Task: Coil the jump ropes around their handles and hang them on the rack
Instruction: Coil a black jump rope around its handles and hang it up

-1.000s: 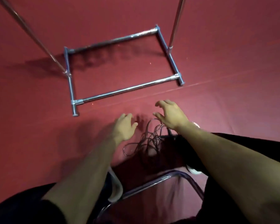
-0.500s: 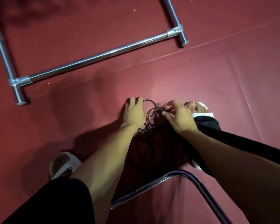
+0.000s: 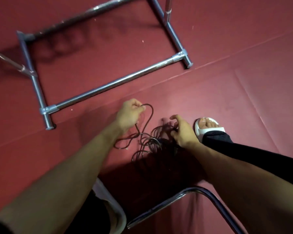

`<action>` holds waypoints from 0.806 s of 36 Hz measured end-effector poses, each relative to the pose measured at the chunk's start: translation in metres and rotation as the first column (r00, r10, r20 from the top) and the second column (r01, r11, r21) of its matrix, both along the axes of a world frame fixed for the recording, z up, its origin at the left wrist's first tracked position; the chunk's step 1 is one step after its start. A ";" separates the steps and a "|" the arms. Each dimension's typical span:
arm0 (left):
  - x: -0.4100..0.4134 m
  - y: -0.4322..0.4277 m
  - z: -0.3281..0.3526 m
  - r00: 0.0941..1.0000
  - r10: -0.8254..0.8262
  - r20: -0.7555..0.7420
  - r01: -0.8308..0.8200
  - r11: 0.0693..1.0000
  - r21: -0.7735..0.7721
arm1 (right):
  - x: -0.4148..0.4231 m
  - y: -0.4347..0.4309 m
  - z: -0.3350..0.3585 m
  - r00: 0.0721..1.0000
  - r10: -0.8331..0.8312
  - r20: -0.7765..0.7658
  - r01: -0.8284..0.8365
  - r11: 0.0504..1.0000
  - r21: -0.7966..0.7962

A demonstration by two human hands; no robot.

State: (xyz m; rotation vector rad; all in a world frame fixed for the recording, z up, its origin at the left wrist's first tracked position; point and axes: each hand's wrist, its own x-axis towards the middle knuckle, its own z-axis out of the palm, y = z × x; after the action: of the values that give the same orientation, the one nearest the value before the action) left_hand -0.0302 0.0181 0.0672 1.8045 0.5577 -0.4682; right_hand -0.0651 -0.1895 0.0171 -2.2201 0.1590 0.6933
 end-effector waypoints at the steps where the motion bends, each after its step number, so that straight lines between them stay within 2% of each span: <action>1: 0.002 0.004 0.019 1.000 0.001 0.008 -0.001 1.000 -0.011 | 0.003 0.002 0.013 0.999 -0.005 0.038 0.004 1.000 0.015; 5: 0.008 0.018 0.102 0.993 0.026 0.114 -0.020 0.998 -0.058 | 0.025 0.017 0.084 0.976 0.006 0.217 -0.040 0.988 0.152; 11: 0.006 0.024 0.256 0.940 0.111 0.324 -0.071 0.989 -0.133 | 0.059 0.036 0.233 0.888 -0.058 0.457 -0.094 0.948 0.304; 15: -0.008 0.021 0.344 0.880 0.112 0.462 -0.056 0.990 -0.133 | 0.062 0.044 0.320 0.833 -0.106 0.543 -0.155 0.898 0.413; 20: -0.036 0.014 0.419 0.793 0.127 0.595 -0.031 0.985 -0.170 | 0.048 0.046 0.395 0.810 -0.182 0.557 -0.188 0.819 0.542; 24: -0.050 0.010 0.456 0.754 0.127 0.645 -0.009 0.983 -0.184 | 0.033 0.046 0.426 0.735 -0.108 0.669 -0.321 0.814 0.485; 29: -0.053 0.018 0.467 0.737 0.054 0.673 0.000 0.997 -0.081 | 0.034 0.065 0.445 0.646 -0.116 0.754 -0.342 0.840 0.422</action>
State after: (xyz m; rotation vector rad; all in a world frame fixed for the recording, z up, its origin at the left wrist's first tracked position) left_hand -0.0828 0.0359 0.5345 1.7345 0.0465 0.2085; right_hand -0.0313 -0.1248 0.4623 -1.7822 -0.5637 -0.1967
